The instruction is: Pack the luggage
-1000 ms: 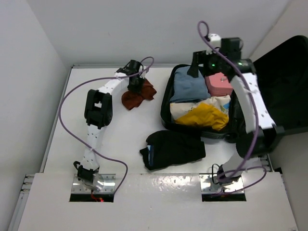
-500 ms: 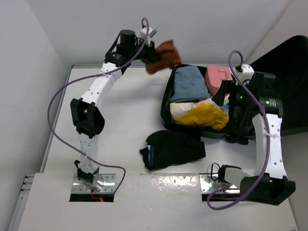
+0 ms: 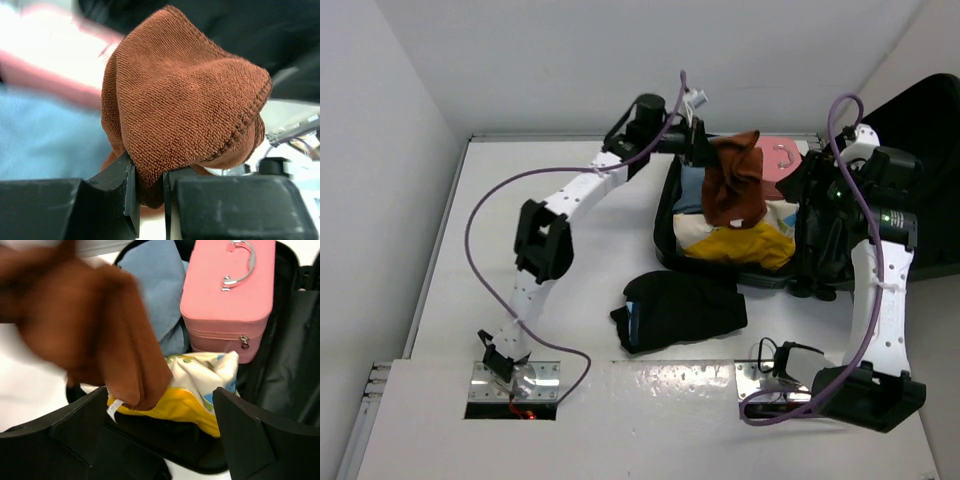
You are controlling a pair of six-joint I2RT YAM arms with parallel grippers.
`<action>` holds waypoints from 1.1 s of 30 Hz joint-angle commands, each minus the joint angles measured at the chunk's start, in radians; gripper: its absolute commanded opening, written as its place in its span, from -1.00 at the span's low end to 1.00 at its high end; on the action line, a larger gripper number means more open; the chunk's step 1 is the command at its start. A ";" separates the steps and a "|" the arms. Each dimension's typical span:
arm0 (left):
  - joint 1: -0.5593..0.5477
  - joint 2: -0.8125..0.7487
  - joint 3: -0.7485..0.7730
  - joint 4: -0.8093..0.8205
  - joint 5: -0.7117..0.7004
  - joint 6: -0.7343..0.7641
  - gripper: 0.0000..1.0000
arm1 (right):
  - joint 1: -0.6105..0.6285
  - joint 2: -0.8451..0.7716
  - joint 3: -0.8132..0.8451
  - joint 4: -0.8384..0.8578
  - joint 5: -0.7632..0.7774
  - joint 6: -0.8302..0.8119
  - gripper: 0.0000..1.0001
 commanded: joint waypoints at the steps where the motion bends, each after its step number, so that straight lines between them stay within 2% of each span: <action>1: 0.007 0.157 0.036 -0.066 -0.007 -0.091 -0.97 | 0.002 0.043 0.025 0.094 -0.053 0.073 0.65; 2: 0.007 0.194 0.026 -0.066 -0.007 -0.091 -0.97 | 0.013 0.064 0.030 0.105 -0.062 0.086 0.60; 3: -0.002 0.205 0.012 -0.113 -0.020 -0.072 -0.84 | 0.031 0.083 0.035 0.146 -0.083 0.099 0.52; 7: -0.021 0.169 -0.063 -0.158 -0.112 0.080 -0.01 | 0.140 0.172 0.062 0.208 -0.065 0.097 0.43; 8: -0.021 0.149 -0.080 -0.158 -0.138 0.105 0.10 | 0.213 0.187 0.079 0.214 -0.054 0.093 0.40; 13: -0.007 0.012 -0.187 -0.158 -0.222 0.225 0.66 | 0.385 0.368 0.119 0.291 0.115 0.071 0.35; 14: 0.002 -0.052 -0.215 -0.116 -0.222 0.225 0.99 | 0.401 0.388 0.140 0.291 0.161 0.068 0.35; 17: 0.030 -0.185 -0.298 -0.066 -0.250 0.264 1.00 | 0.448 0.469 0.170 0.263 0.269 0.044 0.28; 21: 0.071 -0.336 -0.351 -0.066 -0.339 0.320 1.00 | 0.468 0.576 0.168 0.168 0.326 0.036 0.18; 23: 0.111 -0.391 -0.396 -0.095 -0.315 0.369 1.00 | 0.470 0.612 0.151 0.153 0.349 0.025 0.16; 26: 0.147 -0.491 -0.466 -0.245 -0.204 0.568 1.00 | 0.471 0.669 0.112 0.130 0.370 -0.002 0.16; 27: 0.147 -0.520 -0.497 -0.353 -0.180 0.641 1.00 | 0.470 0.672 0.098 0.128 0.368 -0.002 0.16; 28: 0.147 -0.589 -0.582 -0.400 -0.167 0.769 1.00 | 0.465 0.664 0.084 0.122 0.361 -0.012 0.18; 30: 0.147 -0.678 -0.701 -0.468 -0.167 0.871 1.00 | 0.465 0.649 0.081 0.110 0.317 -0.010 0.30; 31: 0.118 -0.727 -0.837 -0.468 -0.190 0.959 1.00 | 0.450 0.606 0.085 0.110 0.288 0.000 0.48; 32: 0.096 -0.818 -0.900 -0.468 -0.216 1.003 1.00 | 0.444 0.582 0.090 0.118 0.192 0.029 0.54; 33: 0.073 -0.859 -0.957 -0.468 -0.234 1.046 1.00 | 0.436 0.565 0.126 0.110 0.167 0.037 0.59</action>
